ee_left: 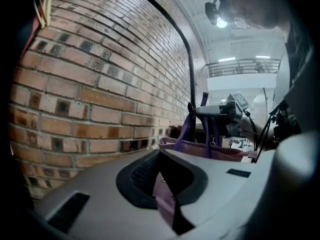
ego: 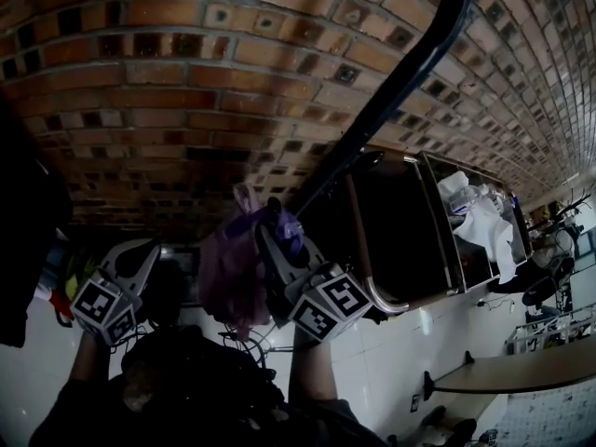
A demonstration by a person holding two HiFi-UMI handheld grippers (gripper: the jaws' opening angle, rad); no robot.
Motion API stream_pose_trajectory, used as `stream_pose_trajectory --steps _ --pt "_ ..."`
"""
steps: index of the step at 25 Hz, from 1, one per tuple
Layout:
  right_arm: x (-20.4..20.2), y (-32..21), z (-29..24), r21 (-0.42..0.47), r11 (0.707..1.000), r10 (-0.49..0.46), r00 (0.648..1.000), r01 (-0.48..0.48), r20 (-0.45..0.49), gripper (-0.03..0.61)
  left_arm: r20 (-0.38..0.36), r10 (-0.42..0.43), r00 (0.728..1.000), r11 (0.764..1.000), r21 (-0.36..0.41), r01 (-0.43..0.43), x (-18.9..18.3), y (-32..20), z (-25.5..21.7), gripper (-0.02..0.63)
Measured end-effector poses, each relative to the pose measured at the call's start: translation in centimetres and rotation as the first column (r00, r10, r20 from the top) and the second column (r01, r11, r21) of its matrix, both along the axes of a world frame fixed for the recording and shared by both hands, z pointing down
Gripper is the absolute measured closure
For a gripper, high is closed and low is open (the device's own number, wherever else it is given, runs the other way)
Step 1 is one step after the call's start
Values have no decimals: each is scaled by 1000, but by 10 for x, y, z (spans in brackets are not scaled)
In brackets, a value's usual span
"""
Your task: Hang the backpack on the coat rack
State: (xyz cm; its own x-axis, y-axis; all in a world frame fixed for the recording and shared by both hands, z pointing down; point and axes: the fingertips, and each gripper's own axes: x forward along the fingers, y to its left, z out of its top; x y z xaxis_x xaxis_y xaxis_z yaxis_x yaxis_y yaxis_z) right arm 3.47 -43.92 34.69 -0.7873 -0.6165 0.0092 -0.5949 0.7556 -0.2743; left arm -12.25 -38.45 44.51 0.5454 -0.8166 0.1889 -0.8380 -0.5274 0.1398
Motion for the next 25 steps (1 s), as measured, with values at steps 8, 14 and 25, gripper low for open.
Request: stream_pose_trajectory --steps 8,14,25 --pt "11 5 16 31 999 29 998 -27 -59 573 8 -10 1000 1000 -7 10 12 25 -5 601" --pt "14 11 25 48 995 92 993 -88 -74 539 -8 -36 999 999 13 36 16 52 -12 601" --pt "74 85 66 -32 982 181 979 -185 -88 495 22 -45 999 999 -5 45 35 131 -12 601"
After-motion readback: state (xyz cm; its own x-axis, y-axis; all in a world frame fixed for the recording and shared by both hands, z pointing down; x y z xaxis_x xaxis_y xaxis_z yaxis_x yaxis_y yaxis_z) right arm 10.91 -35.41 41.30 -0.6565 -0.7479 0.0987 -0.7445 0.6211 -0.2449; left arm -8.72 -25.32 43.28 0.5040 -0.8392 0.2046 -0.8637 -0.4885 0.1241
